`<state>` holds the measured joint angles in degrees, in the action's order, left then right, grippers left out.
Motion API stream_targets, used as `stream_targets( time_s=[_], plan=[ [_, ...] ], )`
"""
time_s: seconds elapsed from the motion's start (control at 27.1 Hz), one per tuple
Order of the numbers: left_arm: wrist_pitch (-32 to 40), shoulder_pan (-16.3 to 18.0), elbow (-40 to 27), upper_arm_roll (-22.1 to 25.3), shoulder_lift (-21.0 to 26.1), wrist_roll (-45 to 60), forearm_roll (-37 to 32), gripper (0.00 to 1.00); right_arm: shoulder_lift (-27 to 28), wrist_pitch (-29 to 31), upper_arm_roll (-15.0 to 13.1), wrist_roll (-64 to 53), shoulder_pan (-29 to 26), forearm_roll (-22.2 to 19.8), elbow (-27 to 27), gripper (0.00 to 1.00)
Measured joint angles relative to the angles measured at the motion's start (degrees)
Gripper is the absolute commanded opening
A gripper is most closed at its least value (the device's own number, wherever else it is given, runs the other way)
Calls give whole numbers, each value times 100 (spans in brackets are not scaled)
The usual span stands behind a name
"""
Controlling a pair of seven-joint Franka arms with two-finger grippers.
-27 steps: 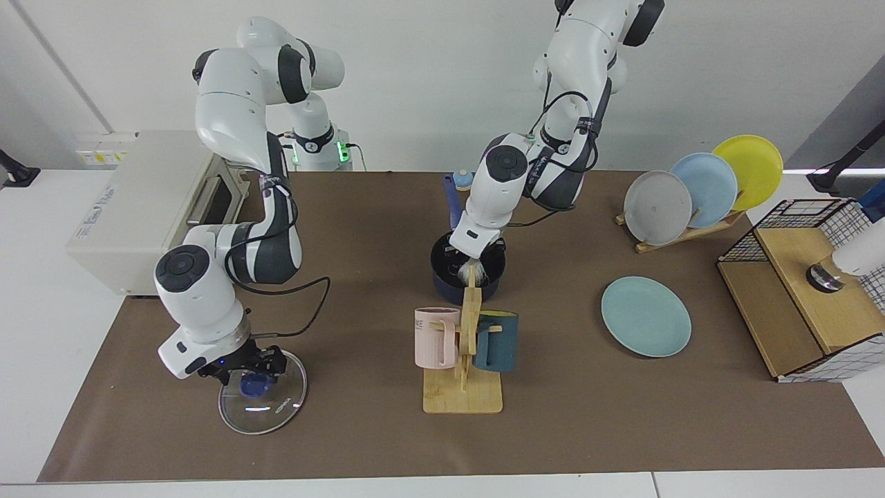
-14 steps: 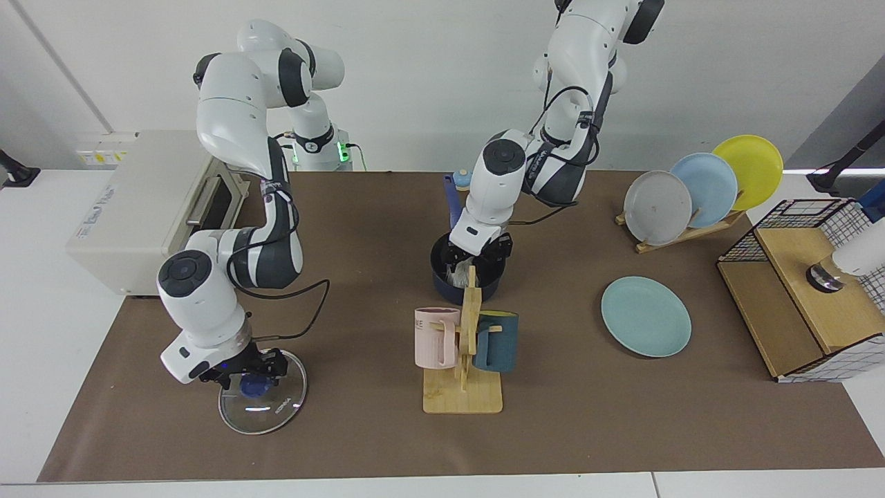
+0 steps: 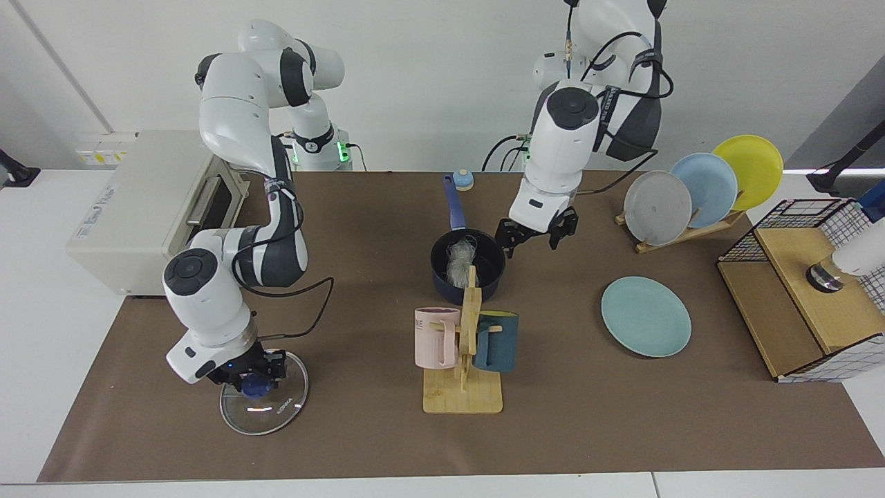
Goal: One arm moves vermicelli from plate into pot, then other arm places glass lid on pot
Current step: 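Release the vermicelli with the left gripper while the right gripper lifts the lid, then carry the glass lid over the saucepan with the right gripper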
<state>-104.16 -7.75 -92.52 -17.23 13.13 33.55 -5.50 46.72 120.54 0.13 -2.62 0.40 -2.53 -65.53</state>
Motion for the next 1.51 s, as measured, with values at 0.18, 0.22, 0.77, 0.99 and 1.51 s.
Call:
stream_targets(
  time_s=[0.18,0.22,0.77,0.99,1.51],
  plan=[
    [531,313,233,232,-213,-909,51,100,-10,1,0,0,1,0,23,0],
    [614,414,244,246,-272,-1089,78,100,-21,2,0,0,1,1,34,0],
    [1274,1060,256,1019,-973,-3111,436,100,-1605,-817,12,275,127,6,-637,0],
    [1316,1060,47,1189,-1331,-3244,768,100,-2507,-1927,28,943,497,6,-1024,0],
    [1298,1060,-154,1218,-1452,-3258,734,100,-3762,-2174,65,3146,2032,11,-2339,0]
  ],
)
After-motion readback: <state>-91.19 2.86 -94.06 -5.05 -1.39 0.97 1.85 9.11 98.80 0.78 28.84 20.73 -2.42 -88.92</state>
